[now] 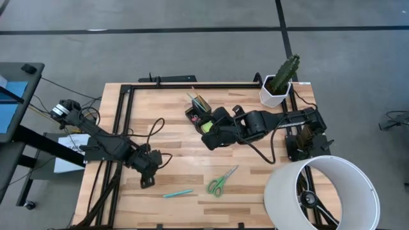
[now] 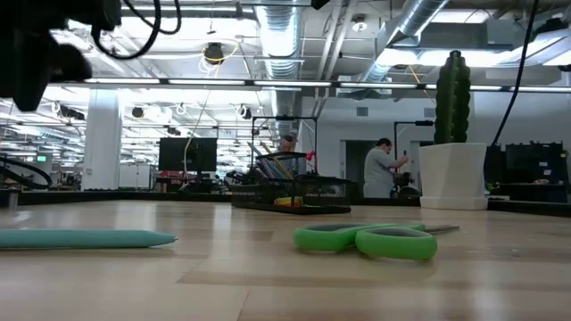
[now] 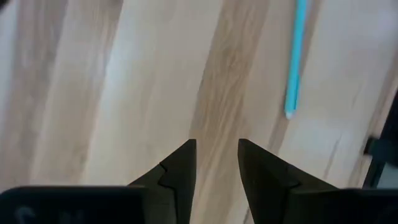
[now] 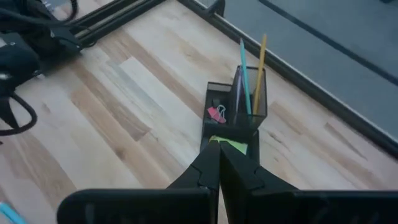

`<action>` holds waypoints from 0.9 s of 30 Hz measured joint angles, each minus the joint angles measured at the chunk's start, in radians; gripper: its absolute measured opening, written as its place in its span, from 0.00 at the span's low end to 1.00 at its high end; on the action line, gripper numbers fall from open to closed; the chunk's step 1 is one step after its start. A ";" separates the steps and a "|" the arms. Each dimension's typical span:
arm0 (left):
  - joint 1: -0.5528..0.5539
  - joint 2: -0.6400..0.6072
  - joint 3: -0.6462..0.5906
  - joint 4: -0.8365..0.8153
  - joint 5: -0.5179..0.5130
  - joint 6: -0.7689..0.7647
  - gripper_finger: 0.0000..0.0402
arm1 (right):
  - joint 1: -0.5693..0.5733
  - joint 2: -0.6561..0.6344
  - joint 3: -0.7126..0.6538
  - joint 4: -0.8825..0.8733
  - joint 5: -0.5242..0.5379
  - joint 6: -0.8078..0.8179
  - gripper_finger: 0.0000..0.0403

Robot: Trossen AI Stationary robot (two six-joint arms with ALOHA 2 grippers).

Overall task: Pick and place office supplies into organizer
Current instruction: Put the blue pen into the black desk organizer

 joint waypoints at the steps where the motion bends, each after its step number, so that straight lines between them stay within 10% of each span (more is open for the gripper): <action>1: 0.000 0.000 -0.016 0.023 0.001 -0.038 0.27 | -0.003 0.000 0.000 0.007 0.000 -0.013 0.00; 10: -0.042 0.033 -0.207 0.519 0.071 -0.042 0.27 | -0.002 0.000 0.000 0.015 0.000 -0.065 0.00; 27: -0.169 0.304 -0.136 0.596 0.058 -0.003 0.27 | 0.003 0.000 0.000 0.011 0.001 -0.072 0.00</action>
